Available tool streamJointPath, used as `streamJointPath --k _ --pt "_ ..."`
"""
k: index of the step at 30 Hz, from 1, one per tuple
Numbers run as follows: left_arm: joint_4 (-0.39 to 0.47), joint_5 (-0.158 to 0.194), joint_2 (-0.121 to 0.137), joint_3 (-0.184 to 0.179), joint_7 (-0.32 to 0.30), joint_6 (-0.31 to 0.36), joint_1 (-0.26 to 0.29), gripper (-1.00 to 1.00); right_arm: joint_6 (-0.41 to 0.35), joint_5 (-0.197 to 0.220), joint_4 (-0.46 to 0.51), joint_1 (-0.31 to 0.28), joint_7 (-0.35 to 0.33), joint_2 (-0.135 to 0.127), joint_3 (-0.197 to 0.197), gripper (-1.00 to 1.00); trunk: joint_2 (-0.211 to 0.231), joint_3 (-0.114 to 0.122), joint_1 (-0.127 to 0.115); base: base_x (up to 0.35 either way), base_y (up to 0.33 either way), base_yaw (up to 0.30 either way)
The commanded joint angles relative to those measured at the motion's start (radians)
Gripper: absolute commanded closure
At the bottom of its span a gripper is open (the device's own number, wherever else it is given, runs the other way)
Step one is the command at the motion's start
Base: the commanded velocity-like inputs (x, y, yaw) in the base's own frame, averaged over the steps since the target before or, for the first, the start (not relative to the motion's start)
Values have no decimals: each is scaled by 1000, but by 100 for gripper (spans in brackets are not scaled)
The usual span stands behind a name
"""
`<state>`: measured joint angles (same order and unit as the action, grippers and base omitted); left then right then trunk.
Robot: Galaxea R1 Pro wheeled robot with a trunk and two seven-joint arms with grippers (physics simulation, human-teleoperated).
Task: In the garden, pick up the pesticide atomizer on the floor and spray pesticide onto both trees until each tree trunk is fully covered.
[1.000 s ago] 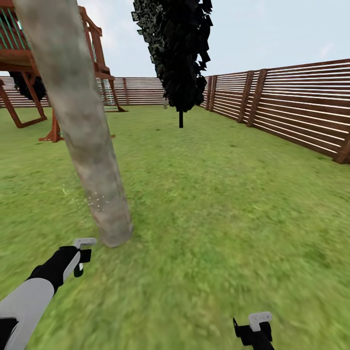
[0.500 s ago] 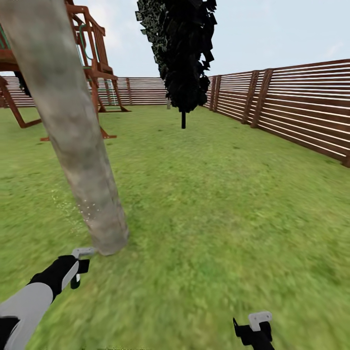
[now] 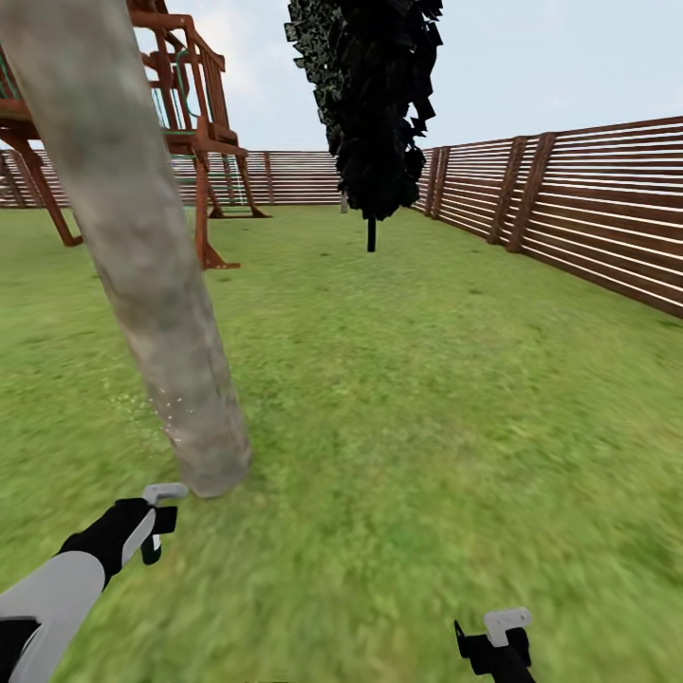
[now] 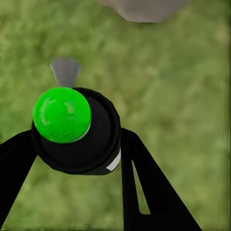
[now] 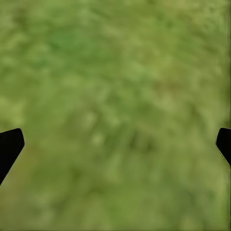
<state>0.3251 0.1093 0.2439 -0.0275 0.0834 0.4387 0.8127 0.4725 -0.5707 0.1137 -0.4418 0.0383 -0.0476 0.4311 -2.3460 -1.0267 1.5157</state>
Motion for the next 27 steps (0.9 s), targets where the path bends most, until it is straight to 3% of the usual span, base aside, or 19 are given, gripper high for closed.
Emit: streamJointPath --k 1,10,18,23,27 --pt "0 1 0 0 1 -1 0 100 0 0 0 0 0 0 0 -100 0 0 0 1 -273 270" --pt "5 5 -1 4 1 -3 0 100 0 0 0 0 0 0 0 -100 0 0 0 0 -273 260" --pt "9 6 -12 7 1 -5 0 100 0 0 0 0 0 0 1 -100 0 0 0 0 -274 18" --pt "9 6 -14 8 2 -7 0 100 0 0 0 0 0 0 0 -100 0 0 0 181 -222 72" --pt "1 6 -18 8 3 -57 0 100 0 0 0 0 0 0 0 -100 0 0 0 284 -134 264"
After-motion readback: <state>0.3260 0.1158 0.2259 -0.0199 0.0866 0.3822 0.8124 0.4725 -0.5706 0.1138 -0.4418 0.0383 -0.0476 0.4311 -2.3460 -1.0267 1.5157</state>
